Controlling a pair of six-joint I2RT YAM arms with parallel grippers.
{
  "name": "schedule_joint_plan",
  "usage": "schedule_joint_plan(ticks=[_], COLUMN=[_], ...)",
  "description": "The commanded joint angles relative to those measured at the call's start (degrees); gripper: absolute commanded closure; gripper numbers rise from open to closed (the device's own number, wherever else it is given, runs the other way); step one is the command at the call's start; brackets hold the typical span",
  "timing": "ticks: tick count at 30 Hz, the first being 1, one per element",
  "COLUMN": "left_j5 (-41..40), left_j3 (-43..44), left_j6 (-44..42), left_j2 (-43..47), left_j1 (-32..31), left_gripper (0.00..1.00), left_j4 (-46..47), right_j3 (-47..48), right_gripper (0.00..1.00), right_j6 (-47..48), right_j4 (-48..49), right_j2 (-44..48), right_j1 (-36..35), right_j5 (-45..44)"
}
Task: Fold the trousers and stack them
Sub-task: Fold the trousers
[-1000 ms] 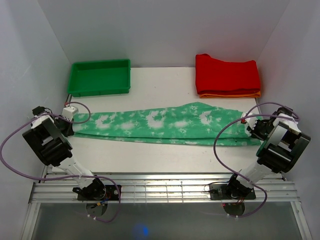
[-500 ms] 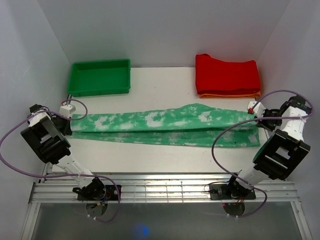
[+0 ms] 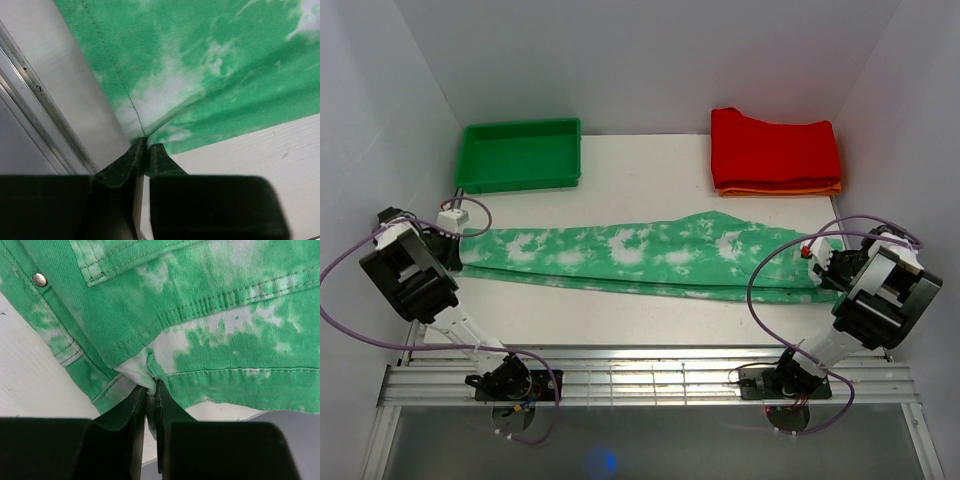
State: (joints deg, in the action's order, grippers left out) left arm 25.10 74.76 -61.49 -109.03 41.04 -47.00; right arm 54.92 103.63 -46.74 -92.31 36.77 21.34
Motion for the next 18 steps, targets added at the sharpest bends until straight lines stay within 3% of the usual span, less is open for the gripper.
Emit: schedule_joint_plan(ticks=[1,2,5,8,9,10,13,16,17,18], left_j5=[-2.19,-0.68,5.02,10.03,11.36,12.85,17.51,18.05,18.14,17.62], left_j3=[2.84,2.67,2.93,5.64,6.70,7.50,9.35,5.32,3.39,-0.63], left_j6=[-2.13,-3.70,-7.92,-11.78,-13.37,-14.61,-17.42,-16.04,-14.72,-12.27], left_j2=[0.04,2.40,5.93,9.71,10.33,11.81,14.97,20.76,22.62,24.29], left_j1=[2.29,2.38,2.38,2.47,2.47,2.47,-0.24,-9.98,-16.97,-20.78], left_gripper=[0.78,0.65,0.40,0.37,0.26,0.22,0.20,0.30,0.32,0.34], left_j4=[4.03,3.50,-0.45,-5.01,-8.51,-9.94,-14.86,-15.23,-14.18,-9.21], right_j3=[3.44,4.57,4.85,4.76,4.68,4.85,4.85,4.76,4.85,4.85], right_gripper=[0.92,0.92,0.92,0.92,0.92,0.92,0.92,0.92,0.92,0.92], right_j6=[0.69,0.69,1.13,1.57,1.48,1.40,1.31,1.31,1.31,1.31], right_j4=[6.33,5.27,3.50,2.27,2.01,1.66,0.42,-0.10,-0.19,-0.37], right_j2=[-1.12,-0.77,-0.06,0.55,0.73,0.90,1.61,2.57,2.66,2.75], right_j1=[1.28,1.28,1.02,0.93,0.84,0.67,0.05,-0.30,-0.47,-0.56], right_j5=[-5.71,-5.18,-4.56,-4.47,-4.47,-4.21,-3.68,-3.15,-3.32,-3.41])
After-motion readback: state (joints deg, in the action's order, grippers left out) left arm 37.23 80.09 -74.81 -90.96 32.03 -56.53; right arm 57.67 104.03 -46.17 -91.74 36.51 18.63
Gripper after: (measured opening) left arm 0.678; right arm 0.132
